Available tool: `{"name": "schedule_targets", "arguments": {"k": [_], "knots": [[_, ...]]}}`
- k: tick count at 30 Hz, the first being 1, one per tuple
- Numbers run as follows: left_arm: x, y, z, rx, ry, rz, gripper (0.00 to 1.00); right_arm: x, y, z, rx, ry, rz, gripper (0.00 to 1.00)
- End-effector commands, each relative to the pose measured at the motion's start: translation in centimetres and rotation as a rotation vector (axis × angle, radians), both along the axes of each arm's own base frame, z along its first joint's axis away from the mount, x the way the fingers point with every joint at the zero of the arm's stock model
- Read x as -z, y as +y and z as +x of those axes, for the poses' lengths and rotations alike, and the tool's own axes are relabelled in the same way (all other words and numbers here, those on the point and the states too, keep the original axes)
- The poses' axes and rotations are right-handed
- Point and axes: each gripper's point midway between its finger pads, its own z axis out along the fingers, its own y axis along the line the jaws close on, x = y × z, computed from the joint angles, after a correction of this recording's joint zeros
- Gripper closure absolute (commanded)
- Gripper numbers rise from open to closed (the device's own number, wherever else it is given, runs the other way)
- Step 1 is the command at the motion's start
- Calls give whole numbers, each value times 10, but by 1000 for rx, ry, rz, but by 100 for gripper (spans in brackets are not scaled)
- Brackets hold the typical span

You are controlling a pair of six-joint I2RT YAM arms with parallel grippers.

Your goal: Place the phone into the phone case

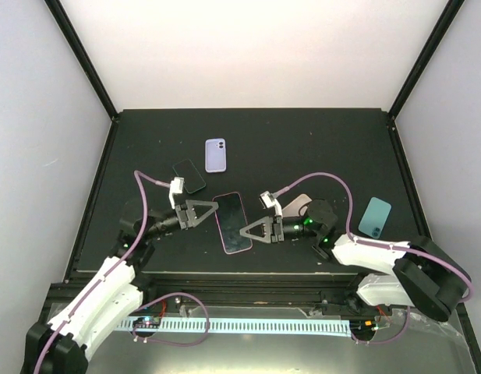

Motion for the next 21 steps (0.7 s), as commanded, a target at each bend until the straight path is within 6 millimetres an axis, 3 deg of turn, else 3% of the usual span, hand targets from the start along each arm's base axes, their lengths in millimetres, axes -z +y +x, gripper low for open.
{"name": "schedule_targets", "arguments": {"k": [1, 8, 11, 17, 21], "knots": [[-40, -5, -15, 104, -114, -121, 38, -42, -3, -12, -55, -86, 124, 94], [-38, -5, -10, 88, -100, -118, 82, -42, -2, -12, -65, -73, 131, 93], [-31, -4, -5, 60, -75, -73, 96, -33, 0, -8, -48, -60, 101, 87], [-16, -1, 0, 16, -9, 8, 98, -24, 4, -1, -26, -41, 66, 81], [-17, 0, -3, 13, 3, -4, 84, -21, 3, 1, -7, -22, 62, 86]]}}
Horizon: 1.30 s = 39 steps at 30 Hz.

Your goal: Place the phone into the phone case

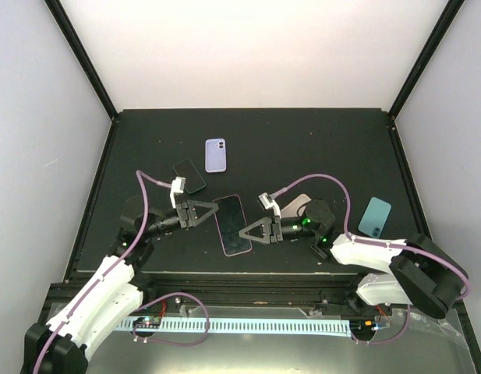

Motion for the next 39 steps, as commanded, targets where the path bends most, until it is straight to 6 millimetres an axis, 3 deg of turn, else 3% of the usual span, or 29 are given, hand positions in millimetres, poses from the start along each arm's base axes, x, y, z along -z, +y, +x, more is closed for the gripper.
{"name": "schedule_targets", "arguments": {"k": [1, 4, 8, 13, 20, 24, 29, 33, 39], "knots": [[-9, 4, 0, -24, -25, 11, 76, -24, 2, 5, 27, -59, 71, 87], [-6, 3, -2, -13, -6, -2, 53, -26, 0, 10, 74, -38, 85, 89], [9, 0, -9, 23, 38, -14, 43, -35, -3, 23, 160, -20, 115, 91], [25, -5, -19, 57, 85, -11, 41, -46, -6, 35, 246, -44, 117, 91], [19, -15, -28, 104, 66, -20, 41, -49, -1, 42, 260, -53, 96, 91], [21, -18, -29, 116, 72, -16, 48, -43, 0, 46, 271, -35, 84, 91], [21, -18, -28, 105, 72, -12, 80, -34, 1, 46, 274, -17, 64, 89], [26, -17, -25, 88, 72, 47, 98, -24, 0, 46, 275, -15, 30, 81], [22, -16, -25, 84, 48, 103, 98, -15, -3, 46, 294, -28, -20, 71]]}}
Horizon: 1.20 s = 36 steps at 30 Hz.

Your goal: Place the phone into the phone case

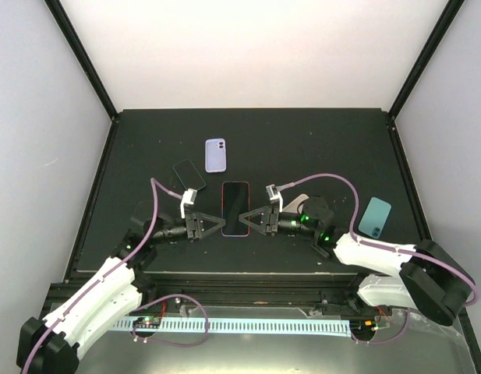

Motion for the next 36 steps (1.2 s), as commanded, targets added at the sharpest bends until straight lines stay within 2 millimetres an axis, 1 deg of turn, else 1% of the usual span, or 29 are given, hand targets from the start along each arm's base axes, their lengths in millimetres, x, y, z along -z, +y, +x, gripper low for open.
{"name": "schedule_targets", "arguments": {"k": [1, 3, 5, 7, 10, 11, 13, 16, 19, 22, 26, 27, 30, 31, 32, 36], "knots": [[-17, 0, 1, 2, -71, 37, 98, -18, -3, 2, 27, -83, 25, 71], [-18, 0, 0, 8, -71, 32, 98, -19, -2, 3, 26, -90, 15, 74], [-24, -2, -3, 31, -92, 10, 98, -18, -2, 5, 30, -93, 3, 74], [-30, -3, -8, 57, -120, -9, 99, -20, -1, 8, 36, -93, 1, 70], [-37, -4, -14, 96, -153, -21, 99, -28, -3, 15, 49, -100, 13, 56], [-38, -4, -16, 108, -162, -24, 98, -31, -4, 18, 56, -102, 13, 53], [-40, -4, -20, 124, -173, -28, 99, -35, -6, 25, 70, -114, 12, 52], [-41, -4, -23, 139, -179, -31, 98, -39, -8, 36, 85, -122, 4, 53], [-39, -5, -26, 156, -178, -30, 98, -41, -12, 47, 102, -123, 8, 59], [-36, -5, -27, 162, -174, -20, 98, -45, -15, 56, 121, -135, 6, 71], [-29, -4, -23, 141, -160, 12, 98, -45, -17, 62, 132, -155, -5, 95], [-27, -3, -22, 133, -151, 27, 98, -44, -17, 63, 131, -160, -9, 98], [-21, -1, -18, 100, -131, 59, 98, -41, -17, 60, 111, -163, -20, 99], [-22, 0, -17, 90, -128, 63, 93, -39, -16, 58, 99, -158, -22, 99], [-24, 1, -15, 78, -131, 65, 86, -37, -16, 55, 83, -153, -20, 99], [-36, 6, -5, -2, -191, 85, 52, -37, -17, 37, 10, -139, 27, 99]]}}
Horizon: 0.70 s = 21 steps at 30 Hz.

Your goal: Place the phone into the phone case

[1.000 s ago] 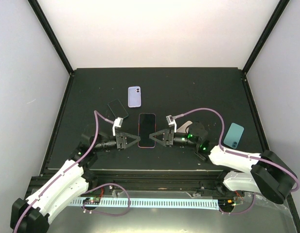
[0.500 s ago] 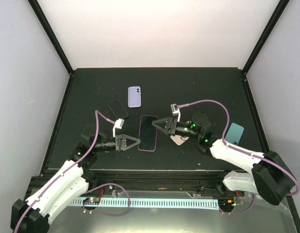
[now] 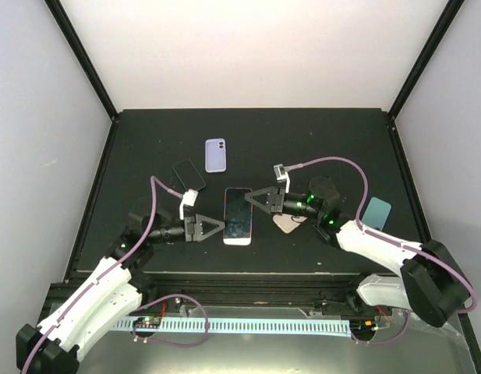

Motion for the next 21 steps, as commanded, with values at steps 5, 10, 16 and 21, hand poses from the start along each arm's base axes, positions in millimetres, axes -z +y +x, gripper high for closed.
{"name": "schedule_targets", "arguments": {"k": [5, 10, 16, 21], "knots": [[-55, 9, 24, -136, -233, -11, 39, -11, -5, -33, -152, -41, 84, 99], [-54, 2, 40, -119, -235, 33, 38, -16, -8, -43, -184, -59, 97, 99], [-53, -9, 44, -50, -224, 42, 37, -20, -8, -46, -201, -66, 115, 99], [-49, -14, 45, -23, -183, 8, 58, -20, -7, -44, -204, -52, 131, 99]]}}
